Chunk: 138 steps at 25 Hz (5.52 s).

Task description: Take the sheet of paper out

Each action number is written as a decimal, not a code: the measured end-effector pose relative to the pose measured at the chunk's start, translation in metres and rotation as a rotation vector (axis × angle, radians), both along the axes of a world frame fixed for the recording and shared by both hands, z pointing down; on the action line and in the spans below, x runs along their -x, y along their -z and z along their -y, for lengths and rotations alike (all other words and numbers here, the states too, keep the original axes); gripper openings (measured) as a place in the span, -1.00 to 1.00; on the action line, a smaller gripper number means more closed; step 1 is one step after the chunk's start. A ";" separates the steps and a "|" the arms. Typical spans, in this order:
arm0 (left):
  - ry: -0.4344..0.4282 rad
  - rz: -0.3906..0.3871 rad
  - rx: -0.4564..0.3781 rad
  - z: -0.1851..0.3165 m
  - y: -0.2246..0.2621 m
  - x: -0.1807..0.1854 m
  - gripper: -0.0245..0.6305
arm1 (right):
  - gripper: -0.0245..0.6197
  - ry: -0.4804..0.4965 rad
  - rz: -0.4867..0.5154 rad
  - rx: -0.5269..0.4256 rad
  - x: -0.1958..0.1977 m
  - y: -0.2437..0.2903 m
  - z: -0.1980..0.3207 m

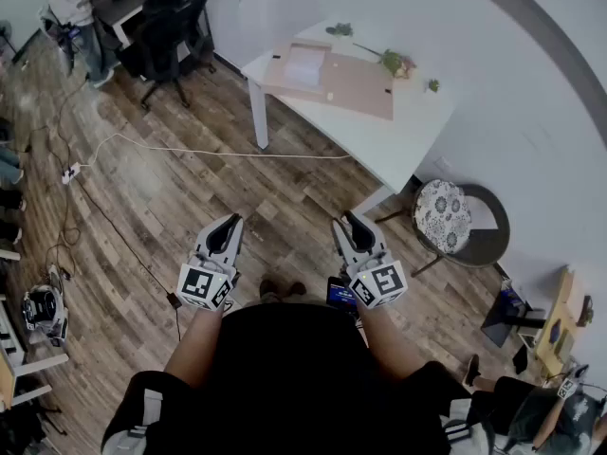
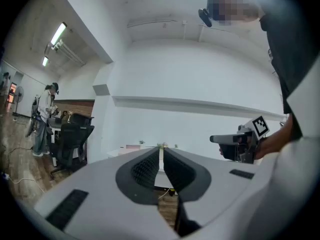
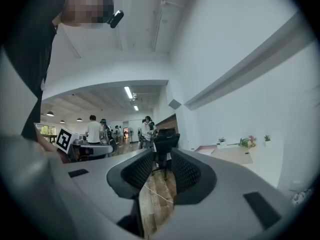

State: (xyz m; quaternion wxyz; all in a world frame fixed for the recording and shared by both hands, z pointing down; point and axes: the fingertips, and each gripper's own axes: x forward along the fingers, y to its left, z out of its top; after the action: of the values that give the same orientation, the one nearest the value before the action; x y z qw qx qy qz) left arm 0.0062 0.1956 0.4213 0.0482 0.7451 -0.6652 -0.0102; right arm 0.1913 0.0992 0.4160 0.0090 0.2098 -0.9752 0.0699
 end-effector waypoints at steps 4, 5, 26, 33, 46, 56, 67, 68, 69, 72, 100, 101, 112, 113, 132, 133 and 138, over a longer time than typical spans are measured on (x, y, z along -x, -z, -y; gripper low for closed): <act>-0.015 0.010 -0.011 0.011 0.002 -0.009 -0.88 | -0.57 -0.001 0.019 -0.010 -0.006 -0.001 0.015; -0.019 0.011 -0.011 0.014 0.002 -0.011 -0.88 | -0.57 -0.004 0.026 -0.010 -0.008 0.000 0.020; -0.038 0.003 0.000 0.033 0.005 -0.039 -0.88 | -0.74 -0.007 0.052 0.012 -0.035 -0.008 0.042; -0.040 0.027 0.008 0.039 0.002 -0.049 -0.88 | -0.72 0.006 0.064 0.018 -0.046 -0.010 0.050; -0.047 0.024 0.031 0.066 -0.005 -0.053 -0.88 | -0.64 0.019 0.068 0.094 -0.052 -0.033 0.074; -0.032 -0.029 0.027 0.139 -0.021 0.000 -0.88 | -0.64 -0.001 0.034 0.129 -0.009 -0.049 0.144; -0.071 -0.064 0.027 0.259 -0.021 0.091 -0.88 | -0.64 -0.022 0.019 0.181 0.091 -0.039 0.260; -0.071 -0.069 0.027 0.269 -0.022 0.101 -0.88 | -0.64 -0.026 0.014 0.189 0.100 -0.039 0.271; -0.070 -0.076 0.026 0.279 -0.023 0.111 -0.88 | -0.65 -0.028 0.009 0.195 0.108 -0.040 0.280; -0.076 -0.094 0.026 0.306 -0.029 0.135 -0.88 | -0.65 -0.036 0.009 0.204 0.130 -0.041 0.307; -0.159 -0.027 0.108 0.558 -0.036 0.273 -0.88 | -0.54 -0.013 0.072 0.519 0.266 -0.096 0.559; -0.159 -0.031 0.120 0.565 -0.039 0.278 -0.88 | -0.52 -0.018 0.052 0.543 0.271 -0.103 0.570; -0.191 -0.092 0.200 0.622 -0.094 0.304 -0.88 | -0.39 0.046 -0.160 0.834 0.318 -0.202 0.618; -0.196 -0.098 0.207 0.625 -0.098 0.303 -0.88 | -0.39 0.044 -0.165 0.858 0.319 -0.208 0.619; -0.210 -0.162 0.247 0.661 -0.125 0.313 -0.88 | -0.52 0.040 -0.231 1.072 0.342 -0.247 0.654; -0.212 -0.163 0.247 0.661 -0.126 0.313 -0.88 | -0.57 0.054 -0.231 1.085 0.344 -0.248 0.652; -0.222 -0.162 0.249 0.658 -0.126 0.310 -0.88 | -0.84 0.078 -0.250 1.095 0.343 -0.249 0.644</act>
State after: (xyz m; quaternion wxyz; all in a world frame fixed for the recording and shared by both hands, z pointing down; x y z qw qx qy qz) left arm -0.3040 -0.4627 0.5477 0.1943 0.7991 -0.5687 0.0173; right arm -0.1520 -0.5449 0.6645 0.2346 0.1451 -0.7951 0.5402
